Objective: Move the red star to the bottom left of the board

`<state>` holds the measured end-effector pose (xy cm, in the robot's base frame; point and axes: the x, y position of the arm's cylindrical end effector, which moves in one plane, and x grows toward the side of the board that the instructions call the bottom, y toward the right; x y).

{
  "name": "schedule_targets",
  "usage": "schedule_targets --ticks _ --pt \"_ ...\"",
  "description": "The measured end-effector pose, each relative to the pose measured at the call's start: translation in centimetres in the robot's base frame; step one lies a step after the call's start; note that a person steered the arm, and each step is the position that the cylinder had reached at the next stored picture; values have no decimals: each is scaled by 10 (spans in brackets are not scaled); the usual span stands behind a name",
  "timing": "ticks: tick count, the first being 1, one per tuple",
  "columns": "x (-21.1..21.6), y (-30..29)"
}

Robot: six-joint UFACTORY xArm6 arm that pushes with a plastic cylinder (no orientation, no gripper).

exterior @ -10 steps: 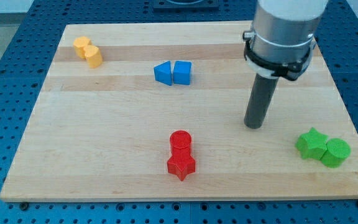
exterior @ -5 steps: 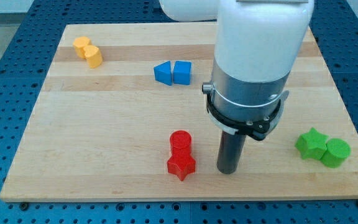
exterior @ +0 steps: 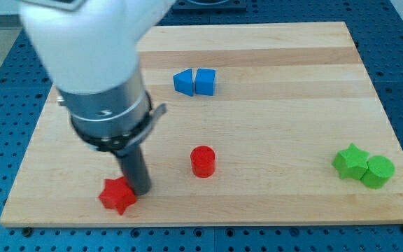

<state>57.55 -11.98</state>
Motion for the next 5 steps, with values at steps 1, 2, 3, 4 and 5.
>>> schedule_targets --ticks 1,2,3,4,5 --pt "0 -32" --pt "0 -48" --pt "-29 -14" --pt "-3 23" --pt "12 37"
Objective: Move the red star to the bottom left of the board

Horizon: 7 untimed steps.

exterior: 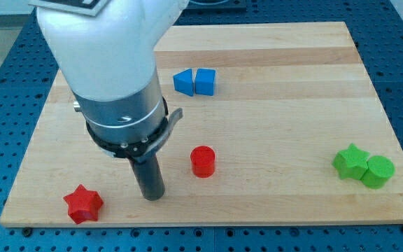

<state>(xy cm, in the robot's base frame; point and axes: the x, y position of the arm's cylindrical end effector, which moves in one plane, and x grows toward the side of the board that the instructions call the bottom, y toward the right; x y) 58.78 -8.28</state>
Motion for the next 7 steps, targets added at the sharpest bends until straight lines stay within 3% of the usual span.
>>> schedule_targets --ticks 1,7 --pt "31 -1" --pt "2 -96"
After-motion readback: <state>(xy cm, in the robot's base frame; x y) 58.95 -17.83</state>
